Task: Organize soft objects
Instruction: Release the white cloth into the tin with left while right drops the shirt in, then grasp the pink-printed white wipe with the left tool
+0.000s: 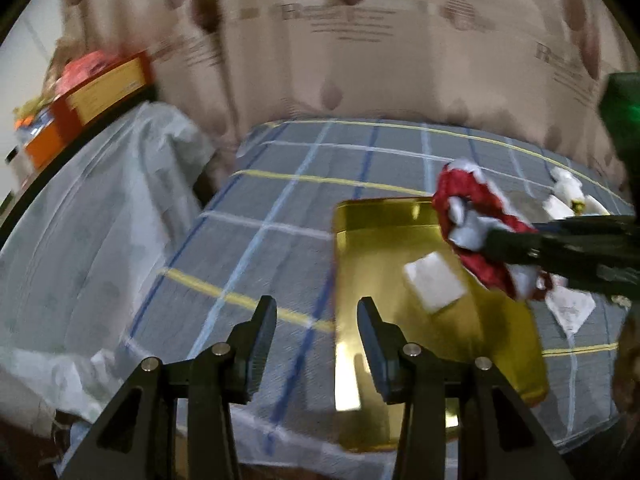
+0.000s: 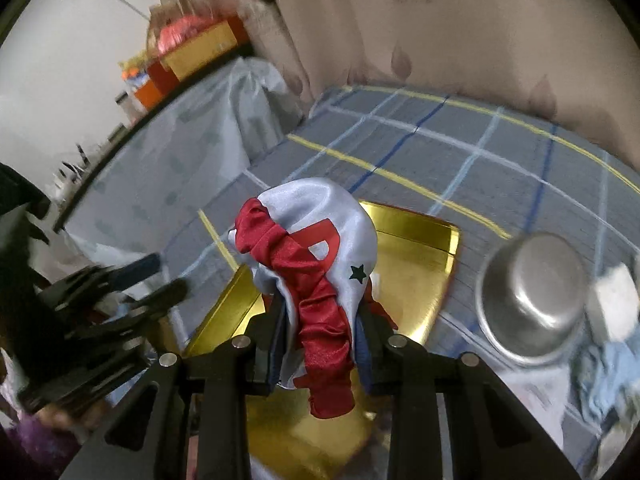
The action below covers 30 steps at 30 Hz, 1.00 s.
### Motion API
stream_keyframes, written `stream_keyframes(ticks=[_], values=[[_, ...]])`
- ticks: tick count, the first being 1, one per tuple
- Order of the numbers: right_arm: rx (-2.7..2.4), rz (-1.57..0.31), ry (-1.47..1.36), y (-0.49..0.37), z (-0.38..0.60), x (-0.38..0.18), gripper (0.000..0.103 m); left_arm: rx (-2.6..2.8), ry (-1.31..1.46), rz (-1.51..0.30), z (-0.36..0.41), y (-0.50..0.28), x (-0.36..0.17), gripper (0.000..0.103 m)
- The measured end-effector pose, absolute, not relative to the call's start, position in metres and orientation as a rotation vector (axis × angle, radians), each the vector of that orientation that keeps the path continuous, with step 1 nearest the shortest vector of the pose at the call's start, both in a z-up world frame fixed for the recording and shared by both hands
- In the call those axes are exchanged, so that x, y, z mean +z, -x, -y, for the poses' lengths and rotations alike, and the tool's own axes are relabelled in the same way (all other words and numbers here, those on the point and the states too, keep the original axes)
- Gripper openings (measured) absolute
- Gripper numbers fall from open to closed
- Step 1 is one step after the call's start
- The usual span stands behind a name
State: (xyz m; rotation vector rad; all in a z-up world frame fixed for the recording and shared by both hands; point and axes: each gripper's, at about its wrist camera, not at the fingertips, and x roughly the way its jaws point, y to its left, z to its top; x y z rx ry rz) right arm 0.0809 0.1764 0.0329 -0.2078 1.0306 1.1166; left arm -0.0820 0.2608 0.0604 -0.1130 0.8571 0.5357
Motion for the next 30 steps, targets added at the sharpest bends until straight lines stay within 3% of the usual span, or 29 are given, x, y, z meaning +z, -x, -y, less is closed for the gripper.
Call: stream_keyframes(ticks=[9, 12, 13, 14, 16, 17, 24, 30], values=[[1.025, -1.093, 0.301, -0.085, -0.230, -0.004, 0.031, 0.594, 0.261, -0.862, -0.290, 0.134, 0.052, 0.043], [1.014, -1.097, 0.286, -0.088, -0.238, -0.006, 0.041, 0.592, 0.268, -0.859, -0.286, 0.140, 0.052, 0.043], [1.022, -1.090, 0.274, -0.088, -0.240, -0.004, 0.050, 0.590, 0.268, -0.858, -0.286, 0.139, 0.052, 0.043], [1.008, -1.068, 0.272, -0.088, -0.239, 0.000, 0.071, 0.585, 0.271, -0.857, -0.285, 0.139, 0.052, 0.043], [0.985, -0.991, 0.250, -0.086, -0.230, 0.014, 0.097, 0.570, 0.270, -0.864, -0.282, 0.136, 0.054, 0.043], [0.983, -0.952, 0.239, -0.084, -0.222, 0.022, 0.100, 0.567, 0.266, -0.865, -0.280, 0.135, 0.055, 0.043], [0.982, -0.669, 0.058, -0.048, -0.085, 0.072, 0.100, 0.454, 0.248, -0.824, -0.247, 0.132, 0.074, 0.043], [0.677, -0.572, 0.227, -0.023, 0.063, 0.042, 0.103, 0.226, 0.170, -0.799, -0.182, 0.112, 0.093, 0.047]])
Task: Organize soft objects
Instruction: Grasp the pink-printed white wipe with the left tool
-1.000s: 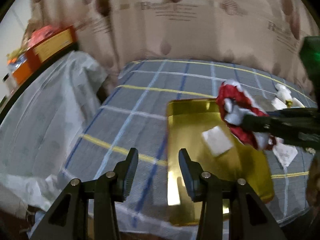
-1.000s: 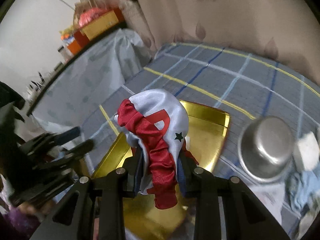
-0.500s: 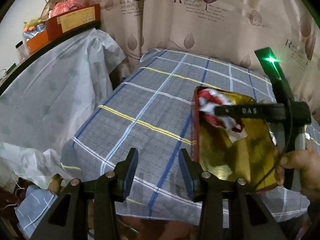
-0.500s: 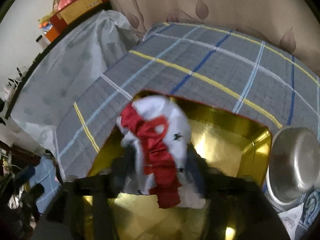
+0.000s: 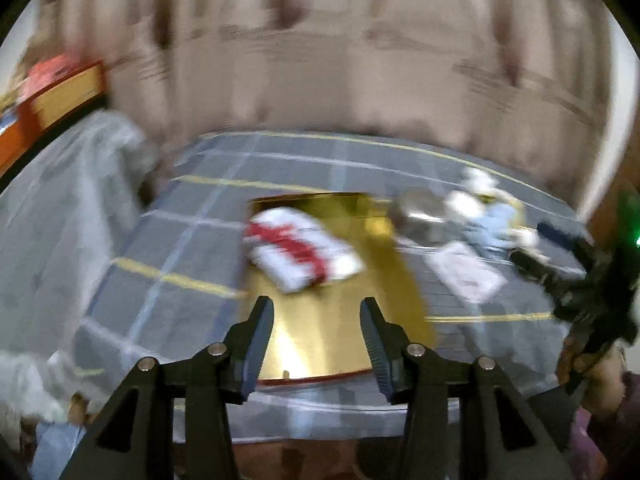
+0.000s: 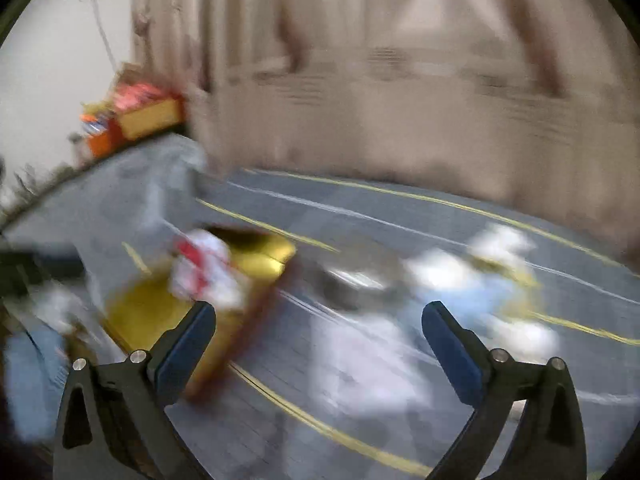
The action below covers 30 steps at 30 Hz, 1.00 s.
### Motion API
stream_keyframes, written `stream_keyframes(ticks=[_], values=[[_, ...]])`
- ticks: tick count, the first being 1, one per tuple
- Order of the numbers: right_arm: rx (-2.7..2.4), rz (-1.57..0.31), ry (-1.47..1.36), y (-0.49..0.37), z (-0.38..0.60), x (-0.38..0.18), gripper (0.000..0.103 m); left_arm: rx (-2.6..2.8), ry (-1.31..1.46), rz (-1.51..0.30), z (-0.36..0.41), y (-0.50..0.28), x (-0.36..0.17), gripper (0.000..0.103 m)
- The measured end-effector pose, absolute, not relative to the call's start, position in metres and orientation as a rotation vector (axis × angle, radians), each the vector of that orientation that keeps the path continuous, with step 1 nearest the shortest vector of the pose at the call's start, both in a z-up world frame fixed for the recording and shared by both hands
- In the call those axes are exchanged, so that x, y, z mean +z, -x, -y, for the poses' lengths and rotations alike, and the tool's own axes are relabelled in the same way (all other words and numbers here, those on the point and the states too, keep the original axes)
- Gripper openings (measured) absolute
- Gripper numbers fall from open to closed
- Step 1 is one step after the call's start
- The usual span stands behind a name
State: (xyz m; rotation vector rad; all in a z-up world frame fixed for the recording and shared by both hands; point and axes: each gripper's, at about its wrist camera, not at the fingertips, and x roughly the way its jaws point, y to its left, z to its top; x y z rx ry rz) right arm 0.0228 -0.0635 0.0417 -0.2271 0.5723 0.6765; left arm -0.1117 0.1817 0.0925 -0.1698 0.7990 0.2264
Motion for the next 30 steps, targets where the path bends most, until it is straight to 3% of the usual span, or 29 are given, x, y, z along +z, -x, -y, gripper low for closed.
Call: stream_keyframes(ticks=[4, 11, 19, 30], values=[[0.485, -0.621, 0.315, -0.044, 0.137, 0.015, 0.103, 0.019, 0.220, -0.808, -0.132, 0.080, 0.098, 0.059], [0.396, -0.640, 0.280, -0.076, 0.198, 0.000, 0.103, -0.137, 0.371, -0.940, -0.064, -0.008, 0.076, 0.059], [0.461, -0.627, 0.199, -0.067, 0.216, -0.018, 0.103, -0.026, 0.550, -1.123, -0.073, -0.090, 0.008, 0.059], [0.531, -0.648, 0.125, -0.070, 0.224, -0.018, 0.103, 0.116, 0.559, -1.179, -0.079, -0.110, -0.024, 0.059]])
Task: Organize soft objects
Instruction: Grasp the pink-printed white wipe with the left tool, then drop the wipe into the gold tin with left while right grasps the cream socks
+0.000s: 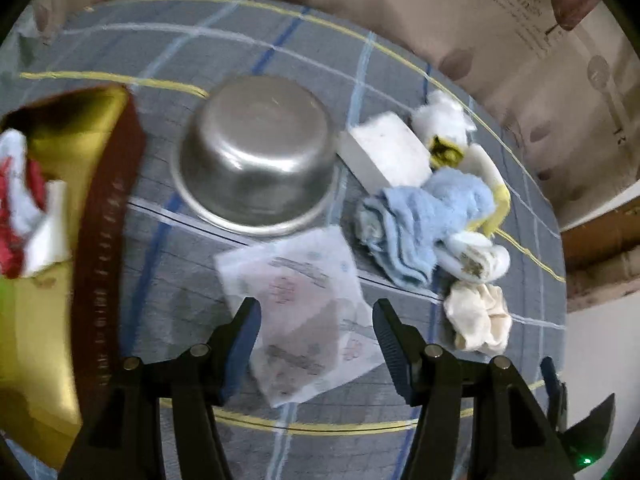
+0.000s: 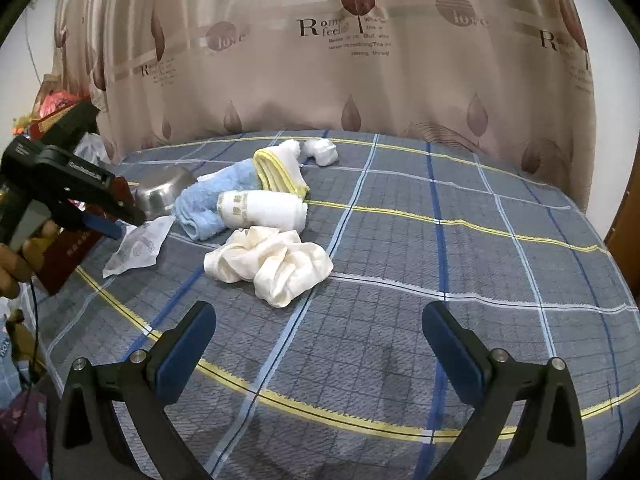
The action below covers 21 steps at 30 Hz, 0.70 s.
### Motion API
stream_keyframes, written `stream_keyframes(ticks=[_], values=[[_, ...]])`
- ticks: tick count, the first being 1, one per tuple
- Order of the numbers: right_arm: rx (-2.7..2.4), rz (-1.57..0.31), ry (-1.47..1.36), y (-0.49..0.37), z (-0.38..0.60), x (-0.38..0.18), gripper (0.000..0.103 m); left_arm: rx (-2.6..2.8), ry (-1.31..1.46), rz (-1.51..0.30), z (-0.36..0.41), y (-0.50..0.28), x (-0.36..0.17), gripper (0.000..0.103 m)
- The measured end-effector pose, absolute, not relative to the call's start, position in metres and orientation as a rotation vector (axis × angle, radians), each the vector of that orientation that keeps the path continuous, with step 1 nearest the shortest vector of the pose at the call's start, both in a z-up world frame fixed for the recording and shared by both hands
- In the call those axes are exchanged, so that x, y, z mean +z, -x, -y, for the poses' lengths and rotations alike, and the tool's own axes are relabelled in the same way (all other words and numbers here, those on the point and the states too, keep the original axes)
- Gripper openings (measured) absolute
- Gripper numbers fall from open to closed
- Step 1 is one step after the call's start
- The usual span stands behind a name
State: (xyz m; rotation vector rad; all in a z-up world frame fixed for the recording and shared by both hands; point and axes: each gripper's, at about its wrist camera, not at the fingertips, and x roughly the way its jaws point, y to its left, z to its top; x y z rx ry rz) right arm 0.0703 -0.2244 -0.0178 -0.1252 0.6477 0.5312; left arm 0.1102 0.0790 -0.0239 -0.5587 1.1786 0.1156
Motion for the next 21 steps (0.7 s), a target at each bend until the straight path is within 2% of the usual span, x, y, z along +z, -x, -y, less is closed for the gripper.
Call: stream_keyframes(ticks=[4, 6, 10, 12, 13, 21], values=[[0.536, -0.651, 0.133, -0.071, 0.223, -0.018, 0.103, 0.189, 0.462, -1.239, -0.064, -0.121, -0.035, 0.060], [0.537, -0.656, 0.131, -0.071, 0.223, -0.019, 0.103, 0.210, 0.397, -1.245, -0.054, -0.123, -0.037, 0.065], [0.536, -0.683, 0.126, -0.075, 0.223, -0.019, 0.103, 0.203, 0.268, -1.246, -0.037, -0.125, -0.037, 0.065], [0.550, -0.699, 0.129, -0.078, 0.221, -0.017, 0.103, 0.222, 0.236, -1.206, -0.036, -0.117, -0.034, 0.036], [0.555, -0.700, 0.131, -0.078, 0.220, -0.016, 0.103, 0.213, 0.228, -1.181, -0.037, -0.112, -0.031, 0.012], [0.622, -0.730, 0.193, -0.099, 0.186, 0.001, 0.103, 0.082, 0.422, -1.094, -0.051, -0.081, -0.019, 0.012]])
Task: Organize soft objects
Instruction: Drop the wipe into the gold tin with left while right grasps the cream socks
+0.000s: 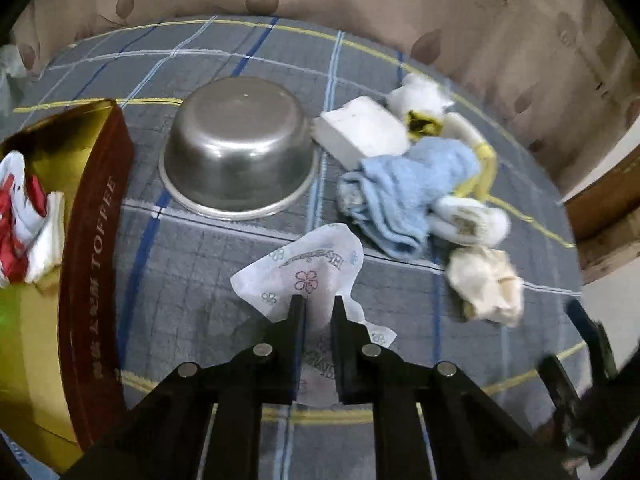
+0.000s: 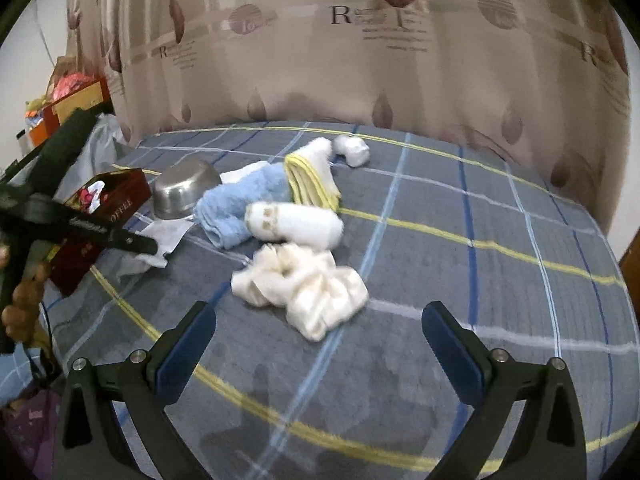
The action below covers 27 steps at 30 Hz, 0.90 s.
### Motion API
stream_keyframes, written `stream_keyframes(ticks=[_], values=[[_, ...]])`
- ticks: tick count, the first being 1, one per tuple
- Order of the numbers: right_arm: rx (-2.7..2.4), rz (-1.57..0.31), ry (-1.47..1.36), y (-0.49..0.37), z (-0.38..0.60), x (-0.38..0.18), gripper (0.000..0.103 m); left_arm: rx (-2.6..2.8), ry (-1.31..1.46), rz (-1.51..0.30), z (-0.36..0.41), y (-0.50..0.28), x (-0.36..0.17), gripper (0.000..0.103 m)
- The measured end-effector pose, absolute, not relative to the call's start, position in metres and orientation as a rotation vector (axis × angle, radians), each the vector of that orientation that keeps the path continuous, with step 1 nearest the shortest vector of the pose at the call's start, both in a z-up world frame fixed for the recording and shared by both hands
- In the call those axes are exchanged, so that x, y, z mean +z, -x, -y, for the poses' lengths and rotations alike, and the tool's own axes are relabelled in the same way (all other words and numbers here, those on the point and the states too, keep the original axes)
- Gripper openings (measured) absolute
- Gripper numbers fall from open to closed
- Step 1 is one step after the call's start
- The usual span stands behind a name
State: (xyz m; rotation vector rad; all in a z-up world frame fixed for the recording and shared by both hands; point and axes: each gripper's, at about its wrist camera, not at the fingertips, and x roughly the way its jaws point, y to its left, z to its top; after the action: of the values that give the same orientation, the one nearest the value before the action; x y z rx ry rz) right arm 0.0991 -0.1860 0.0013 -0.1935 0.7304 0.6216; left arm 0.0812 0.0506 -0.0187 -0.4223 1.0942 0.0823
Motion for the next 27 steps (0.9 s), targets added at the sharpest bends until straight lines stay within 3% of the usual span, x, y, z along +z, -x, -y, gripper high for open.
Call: stream_keyframes(ticks=[12, 13, 14, 15, 18, 27], values=[[0.653, -0.885, 0.262, -0.138, 0.148, -0.036, 0.099, 0.023, 0.419, -1.018, -0.049, -0.044, 0.024, 0.012], [0.656, -0.900, 0.260, -0.140, 0.147, -0.039, 0.085, 0.021, 0.412, -1.011, -0.048, -0.043, 0.026, 0.012], [0.653, -0.917, 0.265, -0.142, 0.147, -0.042, 0.056, 0.017, 0.406, -1.006, -0.047, -0.041, 0.028, 0.012], [0.640, -0.928, 0.273, -0.144, 0.146, -0.045, 0.041, 0.013, 0.400, -1.004, -0.046, -0.038, 0.031, 0.012], [0.638, -0.908, 0.272, -0.142, 0.148, -0.043, 0.012, 0.019, 0.391, -0.986, -0.046, -0.029, 0.041, 0.012], [0.671, -0.854, 0.214, -0.110, 0.153, -0.028, 0.010, 0.095, 0.409, -0.909, -0.078, 0.012, 0.075, 0.012]])
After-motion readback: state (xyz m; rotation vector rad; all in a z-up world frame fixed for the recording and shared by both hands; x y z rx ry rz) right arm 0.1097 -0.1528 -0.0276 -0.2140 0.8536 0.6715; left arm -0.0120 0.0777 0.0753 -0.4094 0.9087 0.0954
